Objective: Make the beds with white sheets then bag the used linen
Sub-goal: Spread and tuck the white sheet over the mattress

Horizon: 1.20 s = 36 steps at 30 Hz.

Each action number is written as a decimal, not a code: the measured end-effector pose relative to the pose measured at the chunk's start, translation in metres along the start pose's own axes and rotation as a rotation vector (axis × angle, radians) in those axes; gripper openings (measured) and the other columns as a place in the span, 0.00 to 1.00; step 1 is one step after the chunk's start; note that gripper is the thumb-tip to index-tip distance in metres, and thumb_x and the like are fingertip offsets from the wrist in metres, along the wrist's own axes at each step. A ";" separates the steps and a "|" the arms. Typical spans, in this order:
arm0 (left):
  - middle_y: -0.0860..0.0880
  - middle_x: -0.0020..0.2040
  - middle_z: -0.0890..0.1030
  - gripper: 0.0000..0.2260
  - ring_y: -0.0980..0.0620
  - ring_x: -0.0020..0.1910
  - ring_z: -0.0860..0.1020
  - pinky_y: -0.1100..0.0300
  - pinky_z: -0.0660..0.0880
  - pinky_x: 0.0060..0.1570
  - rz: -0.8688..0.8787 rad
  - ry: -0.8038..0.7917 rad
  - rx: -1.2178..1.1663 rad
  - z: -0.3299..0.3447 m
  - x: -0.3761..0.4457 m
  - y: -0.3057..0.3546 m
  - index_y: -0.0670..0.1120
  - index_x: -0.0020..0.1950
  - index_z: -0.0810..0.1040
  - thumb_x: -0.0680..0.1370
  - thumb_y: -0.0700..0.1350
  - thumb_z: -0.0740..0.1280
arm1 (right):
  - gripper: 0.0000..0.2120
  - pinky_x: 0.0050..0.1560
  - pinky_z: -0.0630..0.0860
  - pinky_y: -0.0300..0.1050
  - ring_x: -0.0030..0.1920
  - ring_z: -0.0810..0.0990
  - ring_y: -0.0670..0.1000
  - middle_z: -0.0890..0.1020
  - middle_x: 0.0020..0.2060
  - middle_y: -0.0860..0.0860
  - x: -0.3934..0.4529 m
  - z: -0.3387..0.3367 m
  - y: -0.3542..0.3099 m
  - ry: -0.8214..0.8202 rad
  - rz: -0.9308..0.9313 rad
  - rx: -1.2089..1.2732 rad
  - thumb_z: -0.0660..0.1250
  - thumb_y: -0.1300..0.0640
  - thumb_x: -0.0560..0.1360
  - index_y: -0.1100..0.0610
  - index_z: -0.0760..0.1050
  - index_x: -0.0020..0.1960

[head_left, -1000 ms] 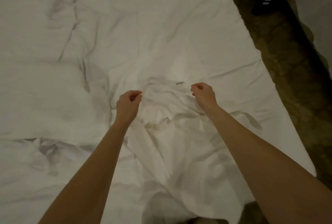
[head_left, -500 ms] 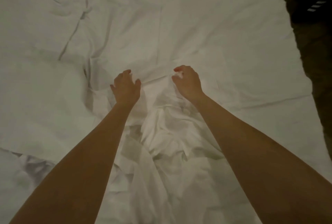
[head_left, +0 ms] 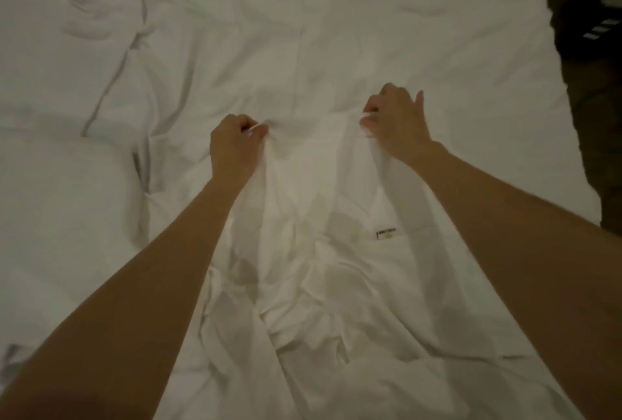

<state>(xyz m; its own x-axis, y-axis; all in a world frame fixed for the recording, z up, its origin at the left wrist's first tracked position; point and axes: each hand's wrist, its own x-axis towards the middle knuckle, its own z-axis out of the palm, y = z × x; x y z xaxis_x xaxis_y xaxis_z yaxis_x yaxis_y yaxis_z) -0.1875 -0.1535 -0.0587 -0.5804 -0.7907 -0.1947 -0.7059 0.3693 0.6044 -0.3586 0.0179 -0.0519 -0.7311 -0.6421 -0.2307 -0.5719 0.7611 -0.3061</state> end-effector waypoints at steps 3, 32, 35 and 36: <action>0.46 0.44 0.77 0.10 0.49 0.47 0.76 0.63 0.63 0.43 0.101 0.003 -0.002 0.001 0.033 0.032 0.39 0.47 0.81 0.77 0.47 0.68 | 0.10 0.73 0.47 0.59 0.61 0.73 0.58 0.77 0.55 0.57 0.030 -0.031 0.012 0.126 0.043 0.007 0.61 0.58 0.78 0.59 0.79 0.54; 0.50 0.80 0.39 0.29 0.48 0.78 0.38 0.36 0.38 0.71 0.299 -0.315 0.582 0.065 0.060 0.023 0.51 0.80 0.41 0.82 0.59 0.48 | 0.29 0.70 0.39 0.70 0.77 0.37 0.55 0.40 0.78 0.49 0.030 0.036 0.005 -0.166 0.108 -0.058 0.46 0.40 0.82 0.46 0.42 0.79; 0.48 0.80 0.40 0.31 0.49 0.78 0.39 0.38 0.38 0.72 0.245 -0.357 0.552 0.041 0.048 0.035 0.49 0.80 0.42 0.82 0.56 0.54 | 0.28 0.71 0.39 0.69 0.78 0.38 0.52 0.43 0.78 0.48 0.002 0.035 -0.031 -0.172 0.110 0.099 0.48 0.41 0.82 0.47 0.47 0.79; 0.47 0.80 0.41 0.32 0.49 0.78 0.39 0.39 0.39 0.73 0.256 -0.324 0.541 0.033 0.034 0.031 0.49 0.80 0.43 0.82 0.55 0.57 | 0.28 0.71 0.39 0.68 0.78 0.39 0.51 0.44 0.79 0.48 -0.012 0.034 -0.042 -0.164 0.087 0.141 0.48 0.42 0.82 0.48 0.48 0.79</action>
<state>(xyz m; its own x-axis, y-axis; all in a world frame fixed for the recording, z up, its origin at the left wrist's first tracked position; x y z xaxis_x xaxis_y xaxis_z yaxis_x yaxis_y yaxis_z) -0.2428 -0.1527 -0.0724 -0.7892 -0.4906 -0.3695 -0.5847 0.7843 0.2074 -0.3134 -0.0099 -0.0675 -0.6985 -0.5895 -0.4057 -0.4432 0.8015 -0.4016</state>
